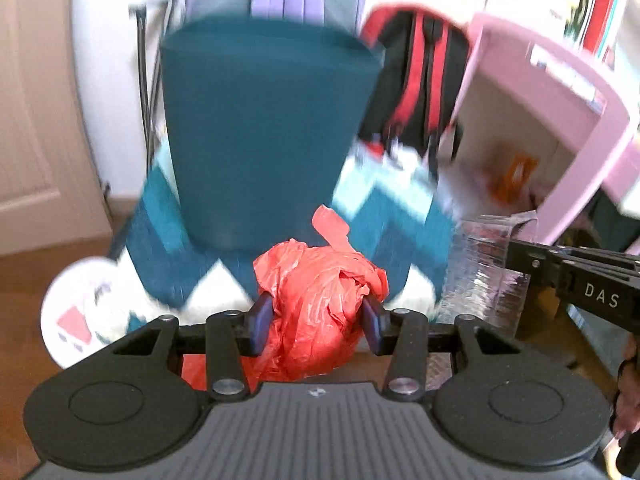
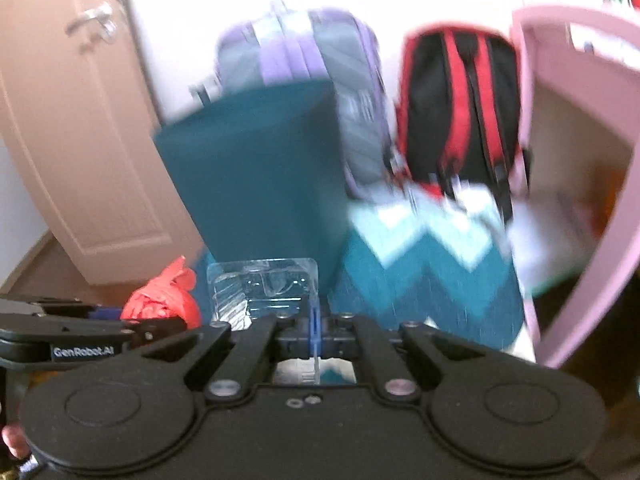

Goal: Collect trash
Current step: 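Lift the red bag and clear tray up toward the teal wastebasket, then open left tool dropping red bag into basket while right tool releases tray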

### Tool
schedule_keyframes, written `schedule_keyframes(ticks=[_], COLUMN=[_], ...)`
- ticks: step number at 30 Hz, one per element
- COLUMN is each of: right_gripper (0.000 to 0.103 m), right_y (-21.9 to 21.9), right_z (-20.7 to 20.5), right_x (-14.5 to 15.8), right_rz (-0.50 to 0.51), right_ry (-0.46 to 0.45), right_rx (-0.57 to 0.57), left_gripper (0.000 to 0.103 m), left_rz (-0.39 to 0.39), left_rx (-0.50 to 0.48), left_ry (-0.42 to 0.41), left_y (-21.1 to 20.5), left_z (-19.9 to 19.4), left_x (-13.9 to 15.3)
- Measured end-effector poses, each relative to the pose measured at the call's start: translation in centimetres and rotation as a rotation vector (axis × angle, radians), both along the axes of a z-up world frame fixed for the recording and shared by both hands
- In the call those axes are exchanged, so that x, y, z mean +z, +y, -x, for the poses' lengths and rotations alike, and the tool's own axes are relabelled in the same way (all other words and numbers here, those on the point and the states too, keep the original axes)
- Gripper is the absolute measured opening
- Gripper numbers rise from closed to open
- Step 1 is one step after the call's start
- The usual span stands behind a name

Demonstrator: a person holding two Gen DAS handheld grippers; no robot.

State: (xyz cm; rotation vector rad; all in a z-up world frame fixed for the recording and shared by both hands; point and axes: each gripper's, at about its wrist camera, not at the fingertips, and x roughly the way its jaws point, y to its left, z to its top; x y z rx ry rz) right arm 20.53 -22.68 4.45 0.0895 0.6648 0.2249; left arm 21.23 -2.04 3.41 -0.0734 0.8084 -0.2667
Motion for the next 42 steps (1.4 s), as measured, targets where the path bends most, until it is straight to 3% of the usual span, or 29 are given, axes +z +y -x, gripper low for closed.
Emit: schedule_keyframes(ticks=[10, 14, 18, 24, 30, 38, 42], right_gripper=[0.001, 0.001, 0.001, 0.001, 0.001, 0.002, 0.007], right_y=[2.5, 3.7, 4.7, 5.3, 5.1, 5.5, 5.9], right_z=[-5.3, -7.7, -10.8, -16.3, -21.0, -25.0, -25.6], right_x=[13.3, 16.5, 17.7, 16.3, 12.6, 6.6, 4.5], right_rz=[-0.003, -0.018, -0.024, -0.025, -0.024, 0.007, 0.021], right_ry=[-0.272, -0.338, -0.357, -0.329, -0.273, -0.136, -0.063], right_rx=[0.018, 0.011, 0.003, -0.019, -0.038, -0.012, 0.007], left_gripper=[0.045, 0.045, 0.045, 0.045, 0.045, 0.045, 0.046], left_rz=[0.072, 0.078, 0.068, 0.068, 0.065, 0.038, -0.003], left_rx=[0.07, 0.091, 0.105, 0.122, 0.122, 0.111, 0.094], left_ry=[-0.259, -0.321, -0.35, -0.346, -0.321, -0.186, -0.117], left_y=[0.7, 0.8, 0.7, 0.6, 0.5, 1.0, 1.1], left_z=[-4.1, -6.9, -10.2, -16.3, -21.4, -25.9, -26.7], left_x=[13.4, 16.9, 18.4, 17.7, 14.7, 8.0, 5.6])
